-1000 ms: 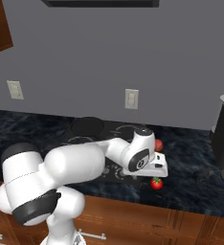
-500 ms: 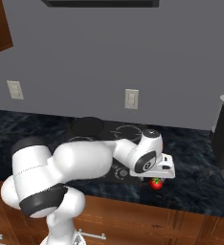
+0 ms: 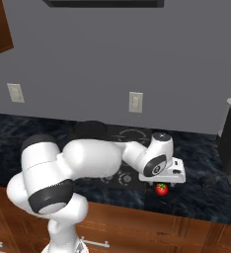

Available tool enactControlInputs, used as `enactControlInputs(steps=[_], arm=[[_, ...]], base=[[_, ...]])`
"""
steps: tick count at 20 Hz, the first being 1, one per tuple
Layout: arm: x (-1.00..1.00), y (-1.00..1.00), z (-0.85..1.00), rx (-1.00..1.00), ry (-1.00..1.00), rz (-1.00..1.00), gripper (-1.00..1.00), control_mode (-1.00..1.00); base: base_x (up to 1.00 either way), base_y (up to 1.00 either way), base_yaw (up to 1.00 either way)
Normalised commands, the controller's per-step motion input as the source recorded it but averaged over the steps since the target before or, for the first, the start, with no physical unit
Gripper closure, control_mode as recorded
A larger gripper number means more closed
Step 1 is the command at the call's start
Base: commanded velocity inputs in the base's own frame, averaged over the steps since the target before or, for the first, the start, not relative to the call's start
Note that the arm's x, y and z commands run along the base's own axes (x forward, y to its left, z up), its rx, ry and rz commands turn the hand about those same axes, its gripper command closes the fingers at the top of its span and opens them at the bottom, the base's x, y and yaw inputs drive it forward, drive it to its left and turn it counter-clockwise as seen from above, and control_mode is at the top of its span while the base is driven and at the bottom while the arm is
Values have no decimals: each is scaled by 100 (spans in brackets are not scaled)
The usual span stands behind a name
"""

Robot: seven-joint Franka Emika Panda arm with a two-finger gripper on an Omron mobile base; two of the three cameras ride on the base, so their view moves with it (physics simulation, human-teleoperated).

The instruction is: Place the pan on the rear left burner on the stove. Then place the tomato and the onion in the pan and turn on the rear left burner.

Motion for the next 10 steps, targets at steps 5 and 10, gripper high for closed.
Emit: enactControlInputs(steps=[5,10], arm=[[-18,0,0,1,0,0,-100,-100],[-29,0,0,1,0,0,-100,-100]], base=[[0,0,0],[0,0,0]])
